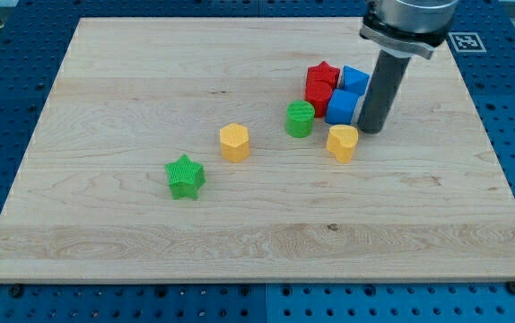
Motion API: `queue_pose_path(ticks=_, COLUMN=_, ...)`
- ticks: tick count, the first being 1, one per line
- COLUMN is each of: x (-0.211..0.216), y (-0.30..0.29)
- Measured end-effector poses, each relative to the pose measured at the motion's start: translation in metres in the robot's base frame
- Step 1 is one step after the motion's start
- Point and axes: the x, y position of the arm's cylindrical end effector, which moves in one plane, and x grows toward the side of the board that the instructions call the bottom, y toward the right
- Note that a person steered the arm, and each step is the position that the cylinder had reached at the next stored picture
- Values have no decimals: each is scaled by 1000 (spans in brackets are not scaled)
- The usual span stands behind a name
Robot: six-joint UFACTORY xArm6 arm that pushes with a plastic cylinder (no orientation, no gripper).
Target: Move the yellow heart to the bottom center
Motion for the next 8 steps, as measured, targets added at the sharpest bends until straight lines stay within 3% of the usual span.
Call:
queue_pose_path(ticks=2, x=44, y=-30)
queue_pose_path(ticks=5, x=53, y=-106)
queue_pose_path(ticks=7, x=67, y=-110)
queue_pose_path(ticks=8, x=49, y=-90)
